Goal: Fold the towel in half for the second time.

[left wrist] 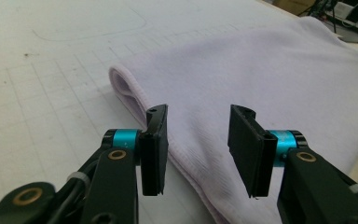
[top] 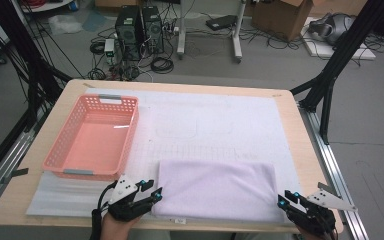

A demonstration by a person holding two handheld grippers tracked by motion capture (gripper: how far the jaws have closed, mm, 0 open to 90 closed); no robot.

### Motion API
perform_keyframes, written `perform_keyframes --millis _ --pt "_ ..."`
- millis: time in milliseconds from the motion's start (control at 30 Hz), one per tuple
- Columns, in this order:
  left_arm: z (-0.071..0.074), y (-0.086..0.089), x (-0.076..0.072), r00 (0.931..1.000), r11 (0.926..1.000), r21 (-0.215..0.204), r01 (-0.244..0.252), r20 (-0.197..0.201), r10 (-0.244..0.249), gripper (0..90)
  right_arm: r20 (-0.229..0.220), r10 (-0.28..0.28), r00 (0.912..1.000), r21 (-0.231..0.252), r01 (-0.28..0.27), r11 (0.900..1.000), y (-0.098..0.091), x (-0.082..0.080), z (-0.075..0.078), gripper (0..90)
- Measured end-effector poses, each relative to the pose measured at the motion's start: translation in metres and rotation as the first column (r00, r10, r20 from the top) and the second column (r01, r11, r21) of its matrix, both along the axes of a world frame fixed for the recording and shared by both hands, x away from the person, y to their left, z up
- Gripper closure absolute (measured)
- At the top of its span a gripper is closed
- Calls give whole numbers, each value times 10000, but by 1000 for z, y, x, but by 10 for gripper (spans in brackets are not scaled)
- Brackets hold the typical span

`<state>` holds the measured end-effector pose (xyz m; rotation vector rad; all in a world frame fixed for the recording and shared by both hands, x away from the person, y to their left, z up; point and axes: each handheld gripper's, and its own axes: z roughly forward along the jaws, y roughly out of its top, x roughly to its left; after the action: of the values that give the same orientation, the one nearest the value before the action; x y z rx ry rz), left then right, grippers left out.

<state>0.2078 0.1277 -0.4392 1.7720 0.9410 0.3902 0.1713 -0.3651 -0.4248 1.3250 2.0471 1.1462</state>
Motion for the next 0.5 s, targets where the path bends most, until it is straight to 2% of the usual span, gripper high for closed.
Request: perform_keyframes --millis 100,133,200,267,400,467,500 --pt "0 -3 11 10000 10000 31 9 0 -9 609 50 74 10000 -44 -74 10000 2 8 0 679" --pt "1 -4 15 10000 10000 41 9 5 -9 609 9 107 9999 20 -107 9999 4 11 0 706" --pt "2 -6 22 10000 10000 -31 78 16 -78 607 -115 204 9997 -150 -206 9997 8 19 2 791" --pt "3 -8 28 9998 9998 -33 180 22 -180 600 -293 467 9985 -110 -470 9988 14 29 2 793" --pt "3 -8 43 9997 9997 -53 241 -58 -242 587 -372 1069 9936 -79 -1073 9942 27 49 2 776" --pt "3 -10 51 9992 9992 -149 379 -130 -381 568 -469 1425 9887 -46 -1429 9897 35 59 3 759" --pt "4 -11 55 9987 9987 -127 495 -132 -497 560 -568 1732 9832 -12 -1735 9848 39 65 4 759"
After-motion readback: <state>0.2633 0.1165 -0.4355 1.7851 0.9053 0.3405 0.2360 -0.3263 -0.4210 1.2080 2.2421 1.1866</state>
